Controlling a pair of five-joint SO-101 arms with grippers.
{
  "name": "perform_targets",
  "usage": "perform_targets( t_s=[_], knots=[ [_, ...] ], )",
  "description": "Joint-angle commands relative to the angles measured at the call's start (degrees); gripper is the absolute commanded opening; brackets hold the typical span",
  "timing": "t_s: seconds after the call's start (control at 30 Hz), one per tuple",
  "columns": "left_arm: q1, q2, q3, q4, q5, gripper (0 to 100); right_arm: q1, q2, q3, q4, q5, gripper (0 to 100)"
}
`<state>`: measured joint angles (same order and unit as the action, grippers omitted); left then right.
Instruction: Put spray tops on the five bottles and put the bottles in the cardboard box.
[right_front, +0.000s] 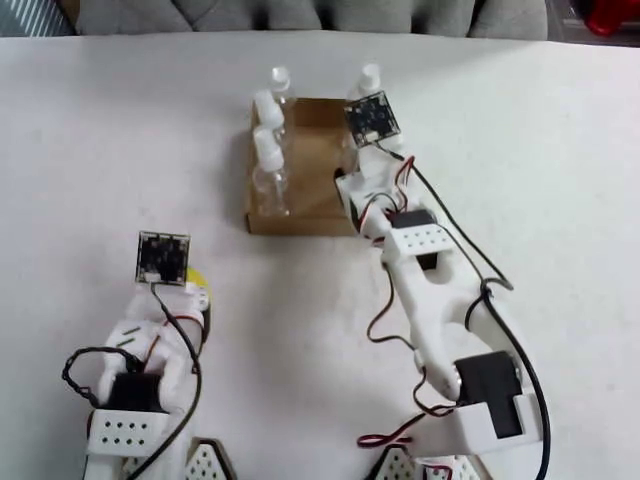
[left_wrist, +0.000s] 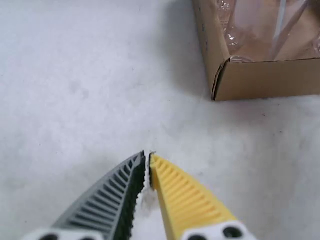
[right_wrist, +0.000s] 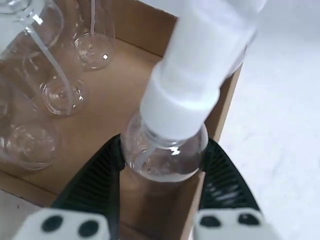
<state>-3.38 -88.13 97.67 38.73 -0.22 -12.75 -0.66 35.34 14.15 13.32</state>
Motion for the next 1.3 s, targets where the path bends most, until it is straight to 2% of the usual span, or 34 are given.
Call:
perform_targets(
  t_s=[0.0, 0.1, 0.5, 0.8, 1.0, 1.27],
  knots=[
    [-0.48, 0.04, -0.26, -2.2, -0.79, 2, 0.92, 2.59, -2.2, 0.84, -1.49, 1.8],
    [-0.48, 0.04, -0.26, -2.2, -0.79, 2, 1.1, 2.77, -2.55, 0.92, -4.48, 1.8],
    [-0.57, 0.04, -0.26, -2.29, -0.79, 2, 1.01, 3.03, -2.81, 0.92, -4.48, 2.0],
    [-0.57, 0.04, -0.26, -2.29, -0.79, 2, 0.57, 3.21, -2.81, 0.92, -4.48, 20.3],
    [-0.57, 0.04, -0.26, -2.29, -0.79, 2, 0.48, 3.3, -2.81, 0.66, -4.66, 24.0],
    [-0.57, 0.04, -0.26, -2.29, -0.79, 2, -0.04, 3.3, -2.73, 0.48, -4.92, 24.0]
  ],
)
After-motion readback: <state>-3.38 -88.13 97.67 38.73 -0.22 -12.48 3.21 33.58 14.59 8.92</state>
